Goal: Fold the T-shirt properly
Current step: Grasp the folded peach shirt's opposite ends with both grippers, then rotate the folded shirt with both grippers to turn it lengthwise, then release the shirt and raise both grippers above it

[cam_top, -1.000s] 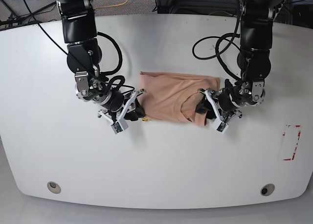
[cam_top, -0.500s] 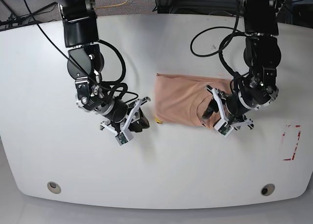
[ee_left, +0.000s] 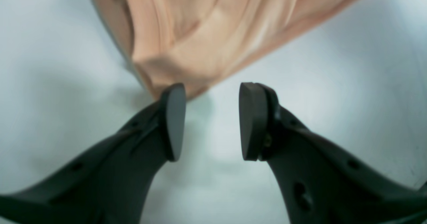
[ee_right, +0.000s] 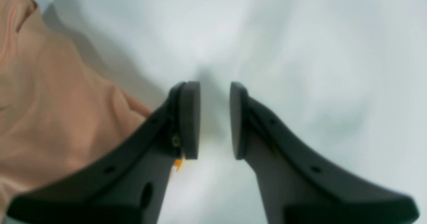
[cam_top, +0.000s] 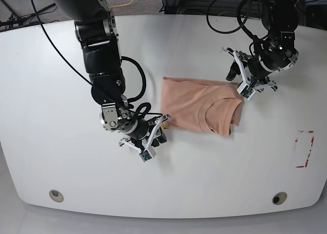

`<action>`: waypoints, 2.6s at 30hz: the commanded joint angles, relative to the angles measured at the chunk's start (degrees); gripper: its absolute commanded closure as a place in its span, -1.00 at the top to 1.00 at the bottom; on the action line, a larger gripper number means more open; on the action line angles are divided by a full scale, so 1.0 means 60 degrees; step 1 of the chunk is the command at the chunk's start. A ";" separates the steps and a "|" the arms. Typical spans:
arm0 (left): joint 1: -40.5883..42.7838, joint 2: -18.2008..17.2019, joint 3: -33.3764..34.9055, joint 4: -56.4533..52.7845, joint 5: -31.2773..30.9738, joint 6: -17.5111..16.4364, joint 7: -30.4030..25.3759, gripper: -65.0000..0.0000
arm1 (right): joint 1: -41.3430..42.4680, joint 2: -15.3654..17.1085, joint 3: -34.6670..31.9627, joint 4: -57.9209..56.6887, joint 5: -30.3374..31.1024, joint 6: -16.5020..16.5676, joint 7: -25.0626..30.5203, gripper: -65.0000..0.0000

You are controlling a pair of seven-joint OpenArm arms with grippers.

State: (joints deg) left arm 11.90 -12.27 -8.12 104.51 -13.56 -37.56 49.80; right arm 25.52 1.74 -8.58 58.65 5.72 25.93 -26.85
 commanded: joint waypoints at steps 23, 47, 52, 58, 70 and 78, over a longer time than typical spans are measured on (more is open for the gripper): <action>-0.3178 -0.0760 -0.0061 -0.4429 -0.0121 0.0026 -0.0762 -0.24 | -0.0597 0.0362 -0.1039 -0.0156 0.0110 0.0037 0.1318 -0.57; -0.5668 -0.0423 0.2225 -0.6012 -0.0194 0.0040 -0.1758 -0.24 | -0.4260 0.0802 -0.1171 0.5177 0.0080 0.0037 -0.1232 -0.57; -0.5625 -0.0775 0.1932 -0.4957 -0.0194 0.0040 -0.1729 -0.24 | -0.4348 0.0861 -0.1508 0.5192 0.0066 0.0007 -0.1232 -0.58; -0.5097 -0.0892 0.1390 -0.3184 -0.0194 0.0026 -0.0718 -0.24 | -0.4832 0.0861 -0.0556 0.6686 0.0139 0.0022 -0.1715 -0.58; -0.2401 -0.0834 0.0657 -0.0473 -0.0179 0.0026 -0.0395 -0.24 | -0.5330 -0.0209 -0.0292 0.8840 0.0154 0.1868 -0.3005 -0.57; -0.1009 -0.0599 -0.0119 0.0172 -0.0194 0.0026 -0.0439 -0.24 | -0.5315 -0.1147 -0.0526 0.8239 0.0154 0.2344 -0.3005 -0.56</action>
State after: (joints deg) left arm 6.04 -15.68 -7.99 103.83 -13.85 -37.52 48.47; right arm -7.20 -4.69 -10.74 109.84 6.02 40.05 -45.80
